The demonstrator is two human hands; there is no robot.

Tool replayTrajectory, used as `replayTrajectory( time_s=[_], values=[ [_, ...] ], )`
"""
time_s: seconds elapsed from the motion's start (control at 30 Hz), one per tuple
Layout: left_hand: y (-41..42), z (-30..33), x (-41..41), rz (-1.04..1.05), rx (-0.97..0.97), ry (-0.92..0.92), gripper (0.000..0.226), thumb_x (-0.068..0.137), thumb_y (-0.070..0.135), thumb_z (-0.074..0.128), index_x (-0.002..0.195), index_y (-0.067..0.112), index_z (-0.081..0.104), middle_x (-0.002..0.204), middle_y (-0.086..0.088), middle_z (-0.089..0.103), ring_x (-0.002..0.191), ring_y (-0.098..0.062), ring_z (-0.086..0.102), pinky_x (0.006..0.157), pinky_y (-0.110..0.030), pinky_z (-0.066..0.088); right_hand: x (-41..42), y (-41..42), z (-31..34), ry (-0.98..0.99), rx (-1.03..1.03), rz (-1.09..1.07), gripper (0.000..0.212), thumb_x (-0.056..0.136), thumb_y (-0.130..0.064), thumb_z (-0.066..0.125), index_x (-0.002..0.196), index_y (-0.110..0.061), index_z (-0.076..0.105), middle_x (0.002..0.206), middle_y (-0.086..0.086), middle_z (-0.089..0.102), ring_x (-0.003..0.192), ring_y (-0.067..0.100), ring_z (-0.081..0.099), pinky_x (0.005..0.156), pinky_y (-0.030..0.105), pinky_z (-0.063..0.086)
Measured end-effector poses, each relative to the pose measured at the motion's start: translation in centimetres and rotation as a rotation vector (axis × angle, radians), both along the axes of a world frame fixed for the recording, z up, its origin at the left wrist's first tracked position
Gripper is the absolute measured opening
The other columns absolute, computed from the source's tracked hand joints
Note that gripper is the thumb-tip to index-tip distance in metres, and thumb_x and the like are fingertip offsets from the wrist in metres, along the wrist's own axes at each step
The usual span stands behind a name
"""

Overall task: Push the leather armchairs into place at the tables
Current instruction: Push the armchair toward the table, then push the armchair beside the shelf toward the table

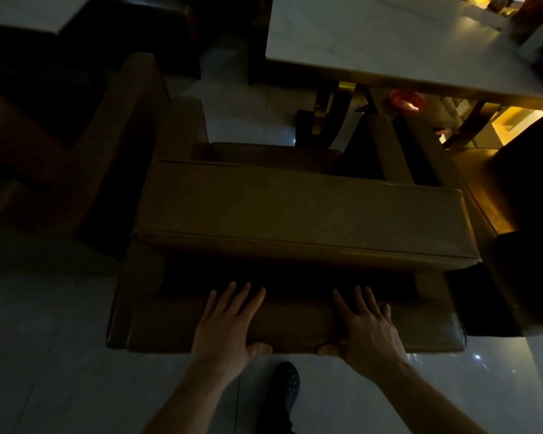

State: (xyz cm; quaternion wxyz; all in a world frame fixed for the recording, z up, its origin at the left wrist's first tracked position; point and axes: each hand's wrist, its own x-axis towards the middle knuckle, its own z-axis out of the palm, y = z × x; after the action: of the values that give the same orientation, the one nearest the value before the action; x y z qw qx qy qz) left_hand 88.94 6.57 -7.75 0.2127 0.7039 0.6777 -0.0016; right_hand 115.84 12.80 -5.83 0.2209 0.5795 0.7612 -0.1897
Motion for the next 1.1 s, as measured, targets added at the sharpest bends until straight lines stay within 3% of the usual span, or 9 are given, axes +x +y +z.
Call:
replayTrajectory(
  time_s=[0.07,0.2,0.93,1.1],
  values=[
    [0.3,0.0,0.1,0.002,0.017,-0.001,0.1,0.078,0.076,0.047,0.151,0.043,-0.012,0.164,0.01,-0.005,0.148,-0.017,-0.017,0.119,-0.045,-0.01,-0.2,0.6,0.1,-0.003,-0.015,0.007,0.123,0.067,-0.09,0.051,0.155,-0.035,-0.015,0.166,0.015,-0.011,0.15,0.04,-0.014,0.119,0.064,0.003],
    [1.6,-0.2,0.2,0.01,0.027,0.003,0.101,0.078,0.078,0.046,0.151,0.043,-0.013,0.164,0.01,-0.006,0.147,-0.017,-0.018,0.12,-0.045,-0.01,-0.3,1.9,0.2,0.043,-0.011,-0.019,0.121,0.07,-0.085,0.057,0.156,-0.034,-0.012,0.166,0.016,-0.012,0.15,0.039,-0.017,0.119,0.065,0.001],
    [17.8,-1.0,-2.6,0.017,0.018,0.048,0.105,0.075,0.079,0.053,0.152,0.043,-0.008,0.164,0.008,-0.005,0.148,-0.018,-0.017,0.12,-0.046,-0.01,-3.0,17.6,-0.3,0.077,0.121,0.009,0.121,0.071,-0.085,0.056,0.157,-0.031,-0.01,0.166,0.018,-0.004,0.151,0.038,-0.012,0.12,0.063,0.003],
    [18.4,-0.1,-2.4,0.033,-0.008,0.089,0.106,0.075,0.078,0.055,0.153,0.04,-0.006,0.165,0.005,-0.004,0.149,-0.021,-0.014,0.12,-0.047,-0.009,-3.0,17.9,-0.4,0.071,0.105,0.005,0.119,0.072,-0.087,0.05,0.155,-0.033,-0.016,0.166,0.014,-0.011,0.151,0.035,-0.018,0.121,0.061,-0.003]
  ],
)
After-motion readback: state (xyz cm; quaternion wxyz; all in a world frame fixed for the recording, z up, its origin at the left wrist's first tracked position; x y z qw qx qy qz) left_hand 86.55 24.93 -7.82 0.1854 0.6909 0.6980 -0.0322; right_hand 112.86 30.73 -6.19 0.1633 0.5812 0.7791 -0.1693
